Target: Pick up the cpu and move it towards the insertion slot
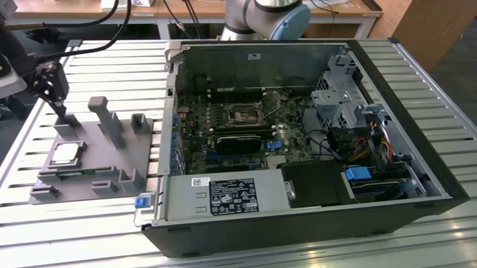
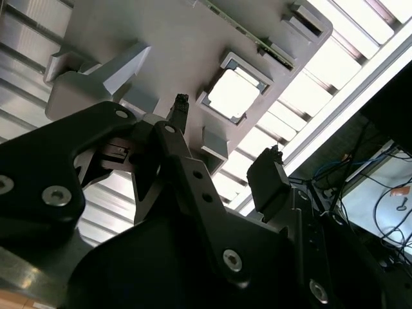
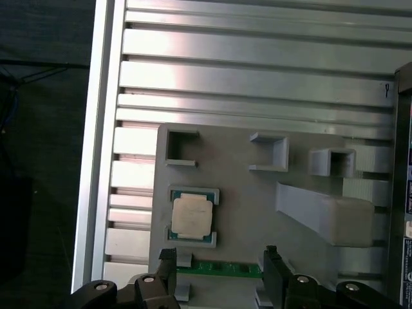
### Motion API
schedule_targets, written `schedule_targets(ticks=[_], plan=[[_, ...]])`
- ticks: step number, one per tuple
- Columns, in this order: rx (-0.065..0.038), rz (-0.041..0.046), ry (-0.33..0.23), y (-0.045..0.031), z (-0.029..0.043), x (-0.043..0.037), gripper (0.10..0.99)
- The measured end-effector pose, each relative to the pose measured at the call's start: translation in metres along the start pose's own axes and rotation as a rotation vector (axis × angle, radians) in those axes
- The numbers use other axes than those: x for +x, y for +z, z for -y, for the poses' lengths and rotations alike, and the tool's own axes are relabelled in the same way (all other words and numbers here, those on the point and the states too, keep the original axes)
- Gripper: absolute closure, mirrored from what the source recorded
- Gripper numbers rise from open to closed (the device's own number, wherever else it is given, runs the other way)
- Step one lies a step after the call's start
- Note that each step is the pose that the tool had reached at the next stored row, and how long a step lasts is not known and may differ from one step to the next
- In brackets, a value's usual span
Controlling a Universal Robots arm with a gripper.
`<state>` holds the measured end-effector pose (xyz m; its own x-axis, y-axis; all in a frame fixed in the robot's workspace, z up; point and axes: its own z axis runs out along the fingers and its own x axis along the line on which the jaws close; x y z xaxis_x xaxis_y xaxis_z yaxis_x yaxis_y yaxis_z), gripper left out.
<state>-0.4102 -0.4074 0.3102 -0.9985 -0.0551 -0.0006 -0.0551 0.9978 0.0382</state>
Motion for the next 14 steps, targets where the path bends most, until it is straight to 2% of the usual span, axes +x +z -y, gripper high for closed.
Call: schedule_targets(ticks=[14], plan=[[0.0,0.0,-0.002,0.01,0.0011,0.0005,0.439]])
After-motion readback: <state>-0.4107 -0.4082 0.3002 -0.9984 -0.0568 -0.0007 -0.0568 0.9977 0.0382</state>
